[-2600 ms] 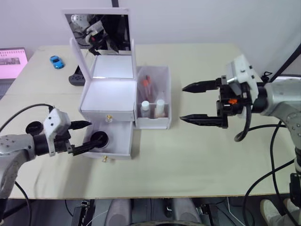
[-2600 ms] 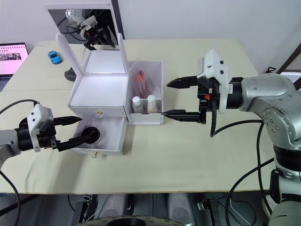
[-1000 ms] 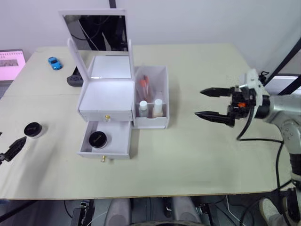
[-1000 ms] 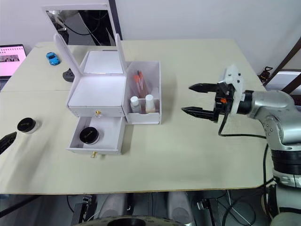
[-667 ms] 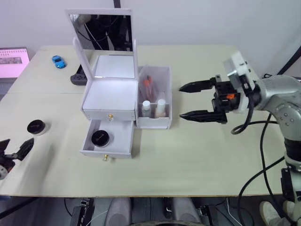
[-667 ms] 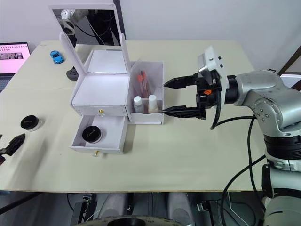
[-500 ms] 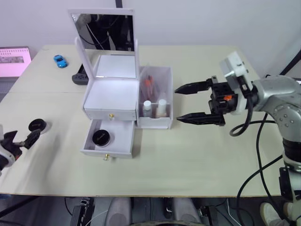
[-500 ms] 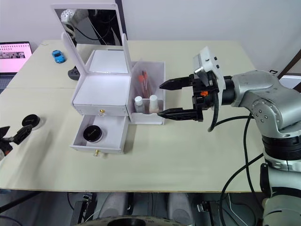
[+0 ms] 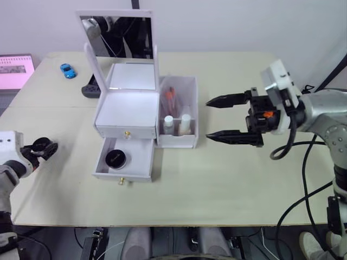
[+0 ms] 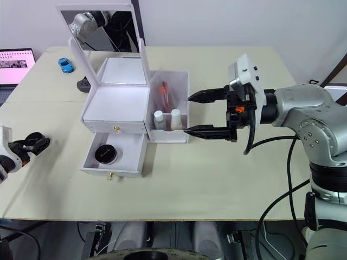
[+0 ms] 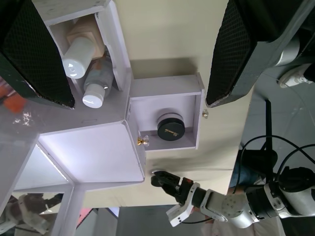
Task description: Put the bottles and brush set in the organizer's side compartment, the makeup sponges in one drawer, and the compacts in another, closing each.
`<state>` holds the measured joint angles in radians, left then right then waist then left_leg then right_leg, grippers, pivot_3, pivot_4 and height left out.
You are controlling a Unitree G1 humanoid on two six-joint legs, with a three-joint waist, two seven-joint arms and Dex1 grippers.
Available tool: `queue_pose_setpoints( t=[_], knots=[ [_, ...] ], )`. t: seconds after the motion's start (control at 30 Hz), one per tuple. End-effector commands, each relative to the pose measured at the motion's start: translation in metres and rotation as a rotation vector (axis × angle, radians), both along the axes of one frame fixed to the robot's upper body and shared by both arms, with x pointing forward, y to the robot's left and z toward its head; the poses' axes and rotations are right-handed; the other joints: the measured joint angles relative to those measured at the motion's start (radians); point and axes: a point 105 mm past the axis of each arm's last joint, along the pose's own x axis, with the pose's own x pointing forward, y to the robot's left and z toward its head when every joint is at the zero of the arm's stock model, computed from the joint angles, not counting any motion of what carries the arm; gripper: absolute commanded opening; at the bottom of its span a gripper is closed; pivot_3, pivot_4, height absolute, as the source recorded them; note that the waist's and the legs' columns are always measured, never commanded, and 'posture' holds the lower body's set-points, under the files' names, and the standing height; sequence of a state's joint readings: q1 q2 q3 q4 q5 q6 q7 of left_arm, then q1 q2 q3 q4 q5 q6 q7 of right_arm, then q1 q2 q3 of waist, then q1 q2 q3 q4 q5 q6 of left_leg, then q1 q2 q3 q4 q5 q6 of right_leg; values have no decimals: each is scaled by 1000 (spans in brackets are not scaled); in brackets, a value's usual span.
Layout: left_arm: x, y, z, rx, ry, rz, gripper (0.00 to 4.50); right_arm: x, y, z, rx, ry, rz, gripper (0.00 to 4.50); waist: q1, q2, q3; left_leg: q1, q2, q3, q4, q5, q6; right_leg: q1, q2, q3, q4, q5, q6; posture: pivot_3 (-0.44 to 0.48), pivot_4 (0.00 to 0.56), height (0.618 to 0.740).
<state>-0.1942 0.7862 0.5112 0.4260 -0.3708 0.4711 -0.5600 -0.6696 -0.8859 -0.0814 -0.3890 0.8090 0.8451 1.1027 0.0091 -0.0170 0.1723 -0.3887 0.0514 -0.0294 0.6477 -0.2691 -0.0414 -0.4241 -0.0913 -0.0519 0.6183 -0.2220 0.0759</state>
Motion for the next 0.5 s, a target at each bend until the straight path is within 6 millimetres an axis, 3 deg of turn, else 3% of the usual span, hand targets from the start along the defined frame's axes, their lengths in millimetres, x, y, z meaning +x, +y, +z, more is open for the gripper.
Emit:
queue_pose_setpoints(
  t=[0.03,0.13,0.2,0.37,0.5],
  knots=[
    [4,6,11,46,-16,1,4464,-4,-1,9,-1,-51,-4,4500,-1,0,0,0,0,0,0,0,0,0,0,0,0,0,0,0,150,730],
    [5,5,15,44,-19,-5,3664,-4,-2,10,0,-56,-12,4500,-3,0,0,0,0,0,0,0,0,0,0,0,-1,0,1,0,150,730],
    [3,11,19,60,-24,15,2664,-3,-3,10,-3,-55,-17,4500,-2,0,0,0,0,0,0,0,0,0,0,0,0,0,0,0,150,730],
    [-1,22,41,124,-78,38,2645,-4,-4,8,-11,-38,-10,4500,-2,0,0,0,0,0,0,0,0,0,0,0,0,0,0,0,150,730],
    [3,3,70,120,-201,-87,2645,-5,-3,9,-11,-29,12,4500,-1,0,0,0,0,0,0,0,0,0,0,0,-1,-1,-1,0,150,730]
  ],
)
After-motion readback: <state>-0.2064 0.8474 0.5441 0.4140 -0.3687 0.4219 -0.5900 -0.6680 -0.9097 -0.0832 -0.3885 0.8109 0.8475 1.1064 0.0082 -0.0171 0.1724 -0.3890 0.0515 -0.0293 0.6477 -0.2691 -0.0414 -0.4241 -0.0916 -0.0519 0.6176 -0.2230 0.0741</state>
